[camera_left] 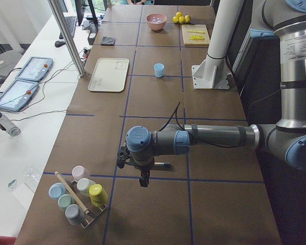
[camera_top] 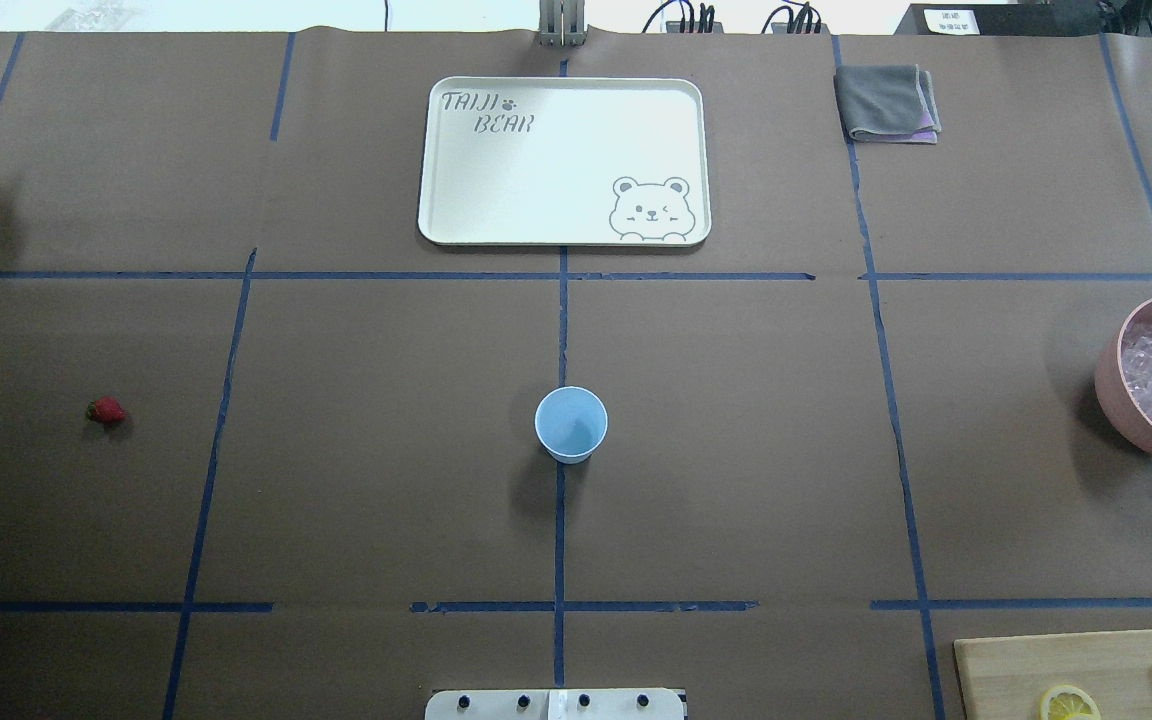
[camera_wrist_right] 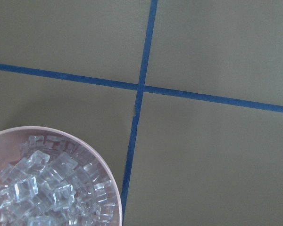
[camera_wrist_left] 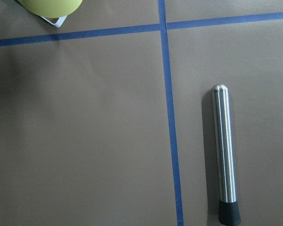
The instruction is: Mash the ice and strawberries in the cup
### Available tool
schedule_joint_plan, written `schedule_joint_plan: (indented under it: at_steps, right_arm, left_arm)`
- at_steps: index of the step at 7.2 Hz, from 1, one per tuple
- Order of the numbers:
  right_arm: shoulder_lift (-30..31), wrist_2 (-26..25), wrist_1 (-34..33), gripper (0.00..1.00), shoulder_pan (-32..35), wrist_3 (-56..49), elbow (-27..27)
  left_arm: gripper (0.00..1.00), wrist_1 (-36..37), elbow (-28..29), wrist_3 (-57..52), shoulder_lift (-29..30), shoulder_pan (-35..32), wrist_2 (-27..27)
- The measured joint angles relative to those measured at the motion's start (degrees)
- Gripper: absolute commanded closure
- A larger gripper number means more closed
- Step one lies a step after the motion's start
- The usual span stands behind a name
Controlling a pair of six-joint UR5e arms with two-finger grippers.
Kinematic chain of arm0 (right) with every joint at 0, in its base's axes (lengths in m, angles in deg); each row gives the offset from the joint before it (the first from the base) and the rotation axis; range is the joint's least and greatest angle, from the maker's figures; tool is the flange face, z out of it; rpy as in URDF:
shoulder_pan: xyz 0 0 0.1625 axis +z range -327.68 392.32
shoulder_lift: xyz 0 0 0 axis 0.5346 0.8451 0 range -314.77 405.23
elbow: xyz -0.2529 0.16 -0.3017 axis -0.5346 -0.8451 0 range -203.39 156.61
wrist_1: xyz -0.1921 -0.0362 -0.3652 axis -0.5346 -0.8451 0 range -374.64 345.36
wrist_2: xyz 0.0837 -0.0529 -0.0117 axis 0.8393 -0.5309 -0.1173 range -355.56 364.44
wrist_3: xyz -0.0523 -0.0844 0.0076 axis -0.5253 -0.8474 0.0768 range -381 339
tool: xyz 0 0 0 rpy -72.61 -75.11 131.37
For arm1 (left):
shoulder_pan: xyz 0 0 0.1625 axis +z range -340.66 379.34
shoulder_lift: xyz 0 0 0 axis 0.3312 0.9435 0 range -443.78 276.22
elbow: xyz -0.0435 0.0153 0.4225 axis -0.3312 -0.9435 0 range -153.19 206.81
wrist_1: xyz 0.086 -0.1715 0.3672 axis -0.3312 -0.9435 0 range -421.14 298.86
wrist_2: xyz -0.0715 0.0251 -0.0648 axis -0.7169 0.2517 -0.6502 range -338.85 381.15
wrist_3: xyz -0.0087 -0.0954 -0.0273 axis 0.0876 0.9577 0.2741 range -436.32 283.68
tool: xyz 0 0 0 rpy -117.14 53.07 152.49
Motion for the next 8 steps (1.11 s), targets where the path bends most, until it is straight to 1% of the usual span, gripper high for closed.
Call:
schedule_joint_plan:
  at_steps: [3, 5, 6, 8]
  right_arm:
    - [-0.1, 0.0, 0.0, 0.00, -0.1, 0.4, 0.3]
    - [-0.1, -0.2, 0.4, 0.00, -2.5, 2.3, 3.1]
    - [0.3, -0.3, 2.4, 0.00, -4.3, 3.2, 4.5]
    - [0.8, -0.6, 8.4, 0.01, -8.4, 3.7, 5.1]
  left_arm:
    - [0.00, 0.0, -0.2, 0.0, 0.0, 0.0, 0.0]
    - [0.00, 0.0, -0.3, 0.0, 0.0, 0.0, 0.0]
    - [0.00, 0.0, -0.3, 0.0, 0.0, 0.1, -0.1]
    - [0.00, 0.0, -0.3, 0.0, 0.0, 0.1, -0.1]
